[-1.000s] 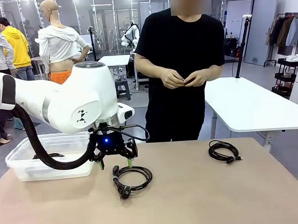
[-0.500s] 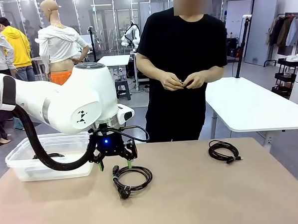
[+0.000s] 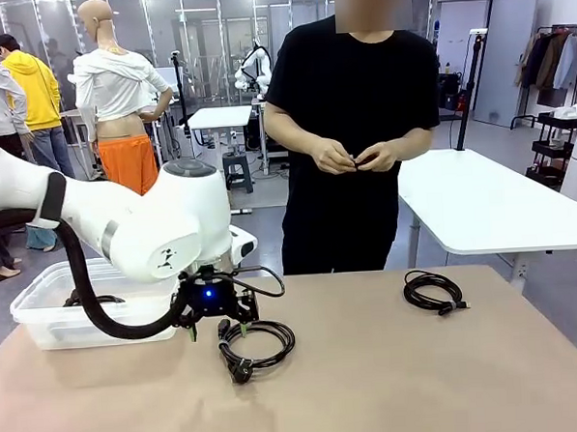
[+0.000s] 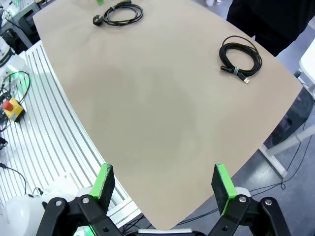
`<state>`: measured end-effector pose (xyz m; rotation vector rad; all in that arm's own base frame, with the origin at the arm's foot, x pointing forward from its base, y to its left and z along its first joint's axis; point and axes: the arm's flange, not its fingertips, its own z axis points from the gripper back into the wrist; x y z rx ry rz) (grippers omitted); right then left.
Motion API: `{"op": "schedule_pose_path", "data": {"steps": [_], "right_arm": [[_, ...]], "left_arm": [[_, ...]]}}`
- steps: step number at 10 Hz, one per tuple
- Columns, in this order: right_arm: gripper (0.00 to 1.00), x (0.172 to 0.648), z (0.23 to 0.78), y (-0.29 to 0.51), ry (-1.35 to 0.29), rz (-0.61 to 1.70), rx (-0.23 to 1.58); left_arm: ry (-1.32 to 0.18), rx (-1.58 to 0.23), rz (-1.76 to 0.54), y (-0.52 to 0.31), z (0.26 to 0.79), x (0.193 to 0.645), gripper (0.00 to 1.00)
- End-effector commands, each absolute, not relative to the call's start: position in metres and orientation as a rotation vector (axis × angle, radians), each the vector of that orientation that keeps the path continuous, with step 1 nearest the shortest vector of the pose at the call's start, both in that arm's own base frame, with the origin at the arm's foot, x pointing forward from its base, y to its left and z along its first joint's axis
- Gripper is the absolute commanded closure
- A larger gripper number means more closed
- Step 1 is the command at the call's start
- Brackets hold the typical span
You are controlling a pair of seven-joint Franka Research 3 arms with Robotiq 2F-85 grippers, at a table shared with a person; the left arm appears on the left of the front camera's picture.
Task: Organize and store the cables.
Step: Place the Power Cable into the Organizing box.
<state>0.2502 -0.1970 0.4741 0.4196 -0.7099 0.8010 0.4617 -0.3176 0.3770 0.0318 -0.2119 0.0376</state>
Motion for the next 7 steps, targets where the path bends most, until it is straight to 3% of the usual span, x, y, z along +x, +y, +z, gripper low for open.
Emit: {"op": "schedule_pose_path", "data": {"steps": [1,7], "right_arm": [[0.0,0.251,0.474,-0.197,-0.715,0.802,0.423],[0.0,0.251,0.474,-0.197,-0.715,0.802,0.423]], "left_arm": [[-0.229,0.025,0.071,-0.336,0.361,0.484,0.01],[-0.223,0.035,0.074,-0.341,0.322,0.522,0.01]]}}
